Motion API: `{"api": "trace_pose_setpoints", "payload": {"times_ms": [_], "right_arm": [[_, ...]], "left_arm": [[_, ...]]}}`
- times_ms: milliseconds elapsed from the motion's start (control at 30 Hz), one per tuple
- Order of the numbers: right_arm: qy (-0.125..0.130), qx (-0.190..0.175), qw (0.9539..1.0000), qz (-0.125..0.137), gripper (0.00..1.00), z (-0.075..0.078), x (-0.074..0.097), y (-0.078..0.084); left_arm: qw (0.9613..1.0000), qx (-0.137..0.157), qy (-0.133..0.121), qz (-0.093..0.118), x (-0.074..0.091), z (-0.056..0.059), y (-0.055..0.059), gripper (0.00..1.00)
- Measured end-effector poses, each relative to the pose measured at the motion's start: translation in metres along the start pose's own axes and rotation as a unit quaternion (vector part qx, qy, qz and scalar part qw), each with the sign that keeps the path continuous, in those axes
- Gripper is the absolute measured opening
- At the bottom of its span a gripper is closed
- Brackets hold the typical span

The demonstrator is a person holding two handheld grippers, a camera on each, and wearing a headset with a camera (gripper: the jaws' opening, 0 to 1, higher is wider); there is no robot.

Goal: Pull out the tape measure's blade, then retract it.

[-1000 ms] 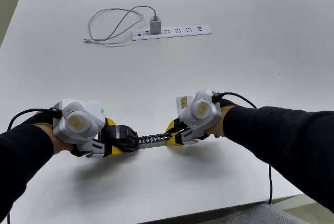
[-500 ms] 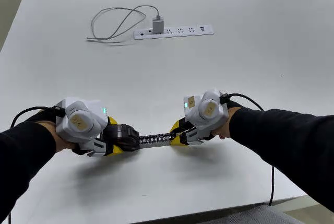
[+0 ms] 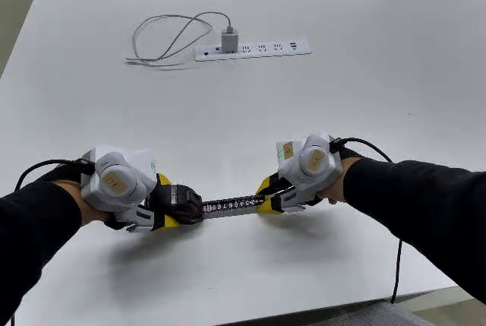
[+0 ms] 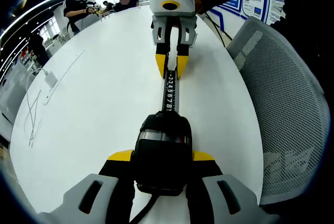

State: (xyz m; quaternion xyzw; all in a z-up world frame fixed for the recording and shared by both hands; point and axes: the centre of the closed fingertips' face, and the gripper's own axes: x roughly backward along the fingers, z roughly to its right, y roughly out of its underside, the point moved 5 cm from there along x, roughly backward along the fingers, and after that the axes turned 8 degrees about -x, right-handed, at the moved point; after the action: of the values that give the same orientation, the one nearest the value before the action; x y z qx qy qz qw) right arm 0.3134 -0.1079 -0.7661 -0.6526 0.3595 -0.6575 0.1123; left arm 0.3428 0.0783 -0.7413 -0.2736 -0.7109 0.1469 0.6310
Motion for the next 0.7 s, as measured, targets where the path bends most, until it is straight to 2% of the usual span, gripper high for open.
{"api": "trace_pose_setpoints", "payload": {"times_ms": [700], "right_arm": [[0.006, -0.005, 1.0000, -0.006, 0.10, 0.002, 0.010, 0.012]], "left_arm": [[1.0000, 0.000, 0.000, 0.001, 0.000, 0.001, 0.000, 0.33]]}}
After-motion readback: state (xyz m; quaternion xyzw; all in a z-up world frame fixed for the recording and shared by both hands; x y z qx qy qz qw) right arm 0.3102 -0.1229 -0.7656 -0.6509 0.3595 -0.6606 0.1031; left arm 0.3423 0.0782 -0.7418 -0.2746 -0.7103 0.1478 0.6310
